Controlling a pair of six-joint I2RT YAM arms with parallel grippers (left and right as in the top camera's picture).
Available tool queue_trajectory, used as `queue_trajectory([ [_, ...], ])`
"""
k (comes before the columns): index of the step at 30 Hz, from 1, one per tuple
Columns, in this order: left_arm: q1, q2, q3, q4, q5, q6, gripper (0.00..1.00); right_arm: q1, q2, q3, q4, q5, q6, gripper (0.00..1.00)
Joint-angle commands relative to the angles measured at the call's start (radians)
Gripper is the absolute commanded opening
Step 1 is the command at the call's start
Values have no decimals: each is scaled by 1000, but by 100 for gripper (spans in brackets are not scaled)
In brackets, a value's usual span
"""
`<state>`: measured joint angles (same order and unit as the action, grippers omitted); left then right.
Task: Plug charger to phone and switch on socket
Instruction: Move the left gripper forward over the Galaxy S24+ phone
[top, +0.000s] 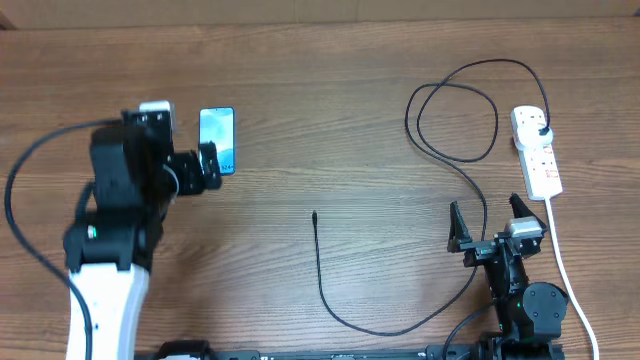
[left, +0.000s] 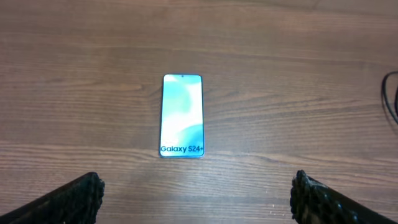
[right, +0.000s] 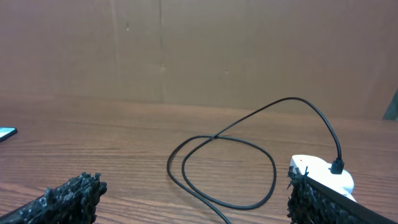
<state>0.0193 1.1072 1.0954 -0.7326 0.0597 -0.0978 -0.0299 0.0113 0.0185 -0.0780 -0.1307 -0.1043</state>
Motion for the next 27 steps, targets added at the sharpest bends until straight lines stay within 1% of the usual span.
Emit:
queue_trajectory([
  [1, -6, 127, 147, -92, 12, 15, 100, 6, -6, -11, 5, 3, 6, 100],
  [6, -6, 323, 320, -251, 11, 16, 99, 6, -6, -11, 5, 3, 6, 100],
  [12, -6, 483, 433, -366, 27, 32, 99, 6, -6, -11, 5, 3, 7, 100],
  [21, -6, 546, 432, -417, 27, 31, 100, 6, -6, -11, 5, 3, 7, 100],
  [27, -7, 555, 431, -414, 42, 31, 100, 6, -6, -11, 5, 3, 7, 100],
])
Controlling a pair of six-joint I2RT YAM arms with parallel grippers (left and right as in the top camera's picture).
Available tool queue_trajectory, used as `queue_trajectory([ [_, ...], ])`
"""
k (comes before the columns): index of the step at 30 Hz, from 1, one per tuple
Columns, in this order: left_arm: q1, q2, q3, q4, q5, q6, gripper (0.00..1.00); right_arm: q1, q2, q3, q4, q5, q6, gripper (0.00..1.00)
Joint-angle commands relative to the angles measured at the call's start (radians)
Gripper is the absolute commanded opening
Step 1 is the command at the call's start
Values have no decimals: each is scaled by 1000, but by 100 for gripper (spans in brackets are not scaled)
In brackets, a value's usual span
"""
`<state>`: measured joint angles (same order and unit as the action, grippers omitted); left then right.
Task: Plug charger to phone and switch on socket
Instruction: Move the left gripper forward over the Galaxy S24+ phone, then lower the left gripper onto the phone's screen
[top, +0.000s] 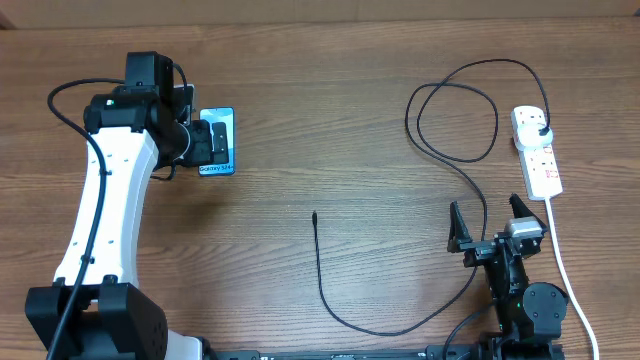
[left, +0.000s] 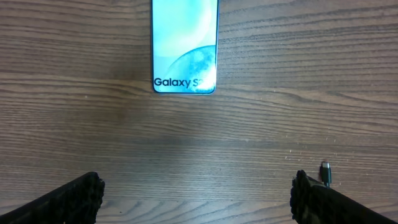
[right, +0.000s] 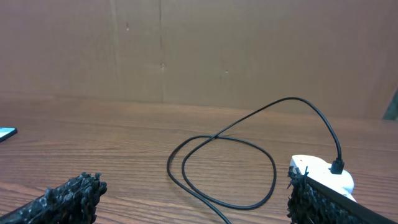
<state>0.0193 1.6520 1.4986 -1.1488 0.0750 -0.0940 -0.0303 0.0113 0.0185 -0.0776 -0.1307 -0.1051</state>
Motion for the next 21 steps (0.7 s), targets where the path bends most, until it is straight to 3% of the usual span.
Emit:
queue_trajectory([
  [1, -6, 11, 28, 8, 30, 27, 100, 7, -6, -11, 5, 3, 7, 100],
  [2, -7, 11, 28, 17, 30, 27, 92, 7, -6, -11, 5, 3, 8, 100],
  [4, -6, 11, 28, 27, 30, 22, 58, 7, -6, -11, 5, 3, 8, 100],
  [5, -6, 11, 28, 28, 30, 12, 50, 7, -6, -11, 5, 3, 7, 100],
  [6, -6, 11, 29, 28, 30, 4, 56, 7, -6, -11, 5, 3, 7, 100],
  [7, -6, 11, 29, 27, 33, 3, 100, 7, -6, -11, 5, 3, 7, 100],
  [15, -6, 73, 120, 3, 56, 17, 100, 7, -6, -11, 5, 3, 8, 100],
  [21, -8, 305, 420, -192, 52, 21, 100, 7, -6, -11, 5, 3, 8, 100],
])
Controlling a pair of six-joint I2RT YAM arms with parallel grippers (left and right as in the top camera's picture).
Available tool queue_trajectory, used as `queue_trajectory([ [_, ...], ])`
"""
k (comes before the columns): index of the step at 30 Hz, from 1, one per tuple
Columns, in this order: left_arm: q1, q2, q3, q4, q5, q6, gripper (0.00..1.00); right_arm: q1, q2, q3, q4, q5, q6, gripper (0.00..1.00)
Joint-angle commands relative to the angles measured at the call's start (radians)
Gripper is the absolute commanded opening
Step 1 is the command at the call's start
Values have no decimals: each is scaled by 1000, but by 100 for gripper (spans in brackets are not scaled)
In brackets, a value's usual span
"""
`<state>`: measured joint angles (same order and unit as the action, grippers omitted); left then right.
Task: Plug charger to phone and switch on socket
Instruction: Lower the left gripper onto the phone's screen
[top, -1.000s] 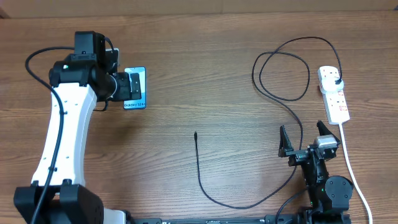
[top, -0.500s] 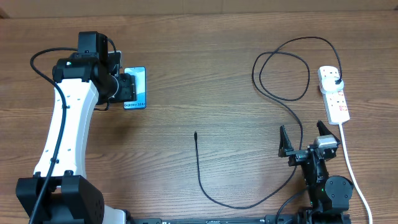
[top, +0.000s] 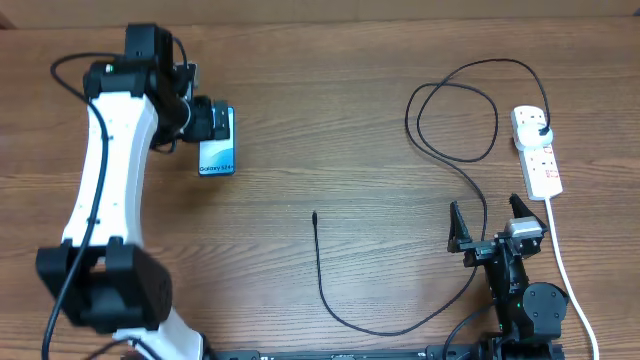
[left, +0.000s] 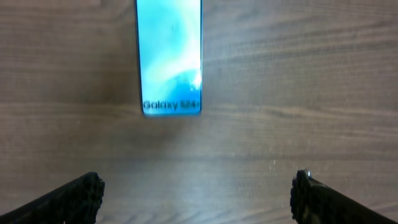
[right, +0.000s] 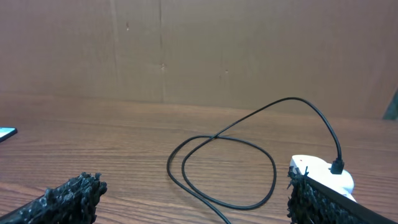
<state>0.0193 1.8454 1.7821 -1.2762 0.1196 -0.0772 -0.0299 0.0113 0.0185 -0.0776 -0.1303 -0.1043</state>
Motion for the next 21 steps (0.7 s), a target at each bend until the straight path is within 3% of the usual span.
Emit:
queue_trajectory([
  [1, -8, 149, 181, -95, 7, 9, 100, 6, -6, -11, 5, 2, 7, 100],
  [8, -8, 324, 372, -214, 5, 15, 100, 6, -6, -11, 5, 2, 7, 100],
  [21, -14, 436, 375, -207, 2, 28, 100, 6, -6, -11, 5, 2, 7, 100],
])
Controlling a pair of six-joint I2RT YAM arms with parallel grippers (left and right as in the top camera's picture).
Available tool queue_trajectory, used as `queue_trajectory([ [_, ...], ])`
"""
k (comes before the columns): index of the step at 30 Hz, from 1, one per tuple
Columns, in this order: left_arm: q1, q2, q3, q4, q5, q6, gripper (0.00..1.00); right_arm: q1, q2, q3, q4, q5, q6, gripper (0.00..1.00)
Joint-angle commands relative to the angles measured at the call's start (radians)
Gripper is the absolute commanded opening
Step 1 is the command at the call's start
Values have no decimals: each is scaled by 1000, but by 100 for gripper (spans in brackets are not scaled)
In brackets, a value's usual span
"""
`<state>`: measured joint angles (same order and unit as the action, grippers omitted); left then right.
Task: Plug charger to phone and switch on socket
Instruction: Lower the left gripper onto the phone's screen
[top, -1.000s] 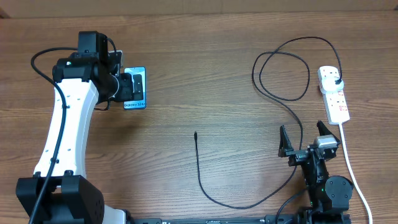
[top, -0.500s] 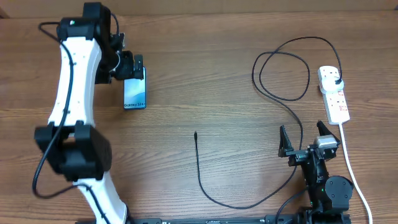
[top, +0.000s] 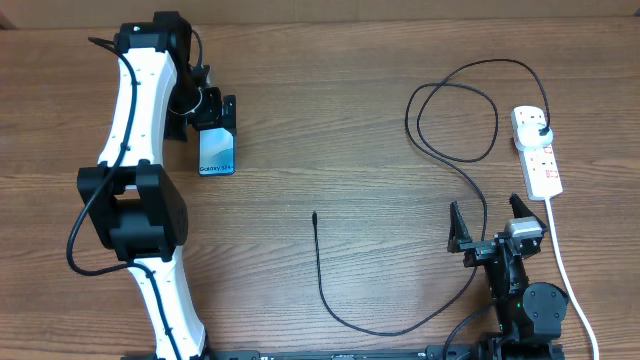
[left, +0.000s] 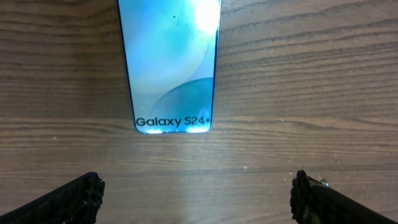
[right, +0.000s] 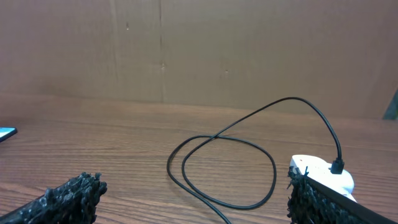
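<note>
The phone (top: 217, 153) lies face up at the table's far left, its lit screen reading "Galaxy S24+" (left: 172, 68). My left gripper (top: 207, 115) hovers over it, open, and nothing sits between its fingers (left: 198, 186). The black charger cable (top: 455, 110) loops across the right side. Its free tip (top: 314, 215) rests mid-table, and its other end sits in the white power strip (top: 536, 152) at the far right. My right gripper (top: 488, 222) stands open near the front edge, facing the cable loop (right: 221, 171) and the strip (right: 320, 171).
A brown cardboard wall (right: 186, 50) closes off the back of the wooden table (top: 330, 120). The strip's white lead (top: 570, 275) runs down the right side to the front edge, next to the right arm's base (top: 530, 305).
The left gripper is closer to the phone, which now looks larger and sharper in the left wrist view. The left arm has reached further over the table. The right arm has not moved.
At first the left gripper was open, left of the phone, with the whole phone small in its view. Then it stood over the phone, whose lower end filled the view. Now it hovers closer. The cable, the strip and the right gripper have stayed put.
</note>
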<state>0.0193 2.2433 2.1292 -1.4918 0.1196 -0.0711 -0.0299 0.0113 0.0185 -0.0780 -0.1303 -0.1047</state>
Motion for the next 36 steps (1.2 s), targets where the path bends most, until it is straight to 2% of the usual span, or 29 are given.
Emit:
queue_trajectory([
  [1, -14, 44, 27, 10, 2, 22, 100, 6, -6, -11, 5, 2, 7, 100],
  [15, -14, 98, 26, 12, 1, 23, 100, 6, -6, -11, 5, 2, 7, 100],
  [21, -13, 98, 26, 45, -70, -34, 100, 6, -6, -11, 5, 2, 7, 100],
  [36, -13, 108, 17, 105, -71, -34, 100, 6, -6, -11, 5, 2, 7, 100],
])
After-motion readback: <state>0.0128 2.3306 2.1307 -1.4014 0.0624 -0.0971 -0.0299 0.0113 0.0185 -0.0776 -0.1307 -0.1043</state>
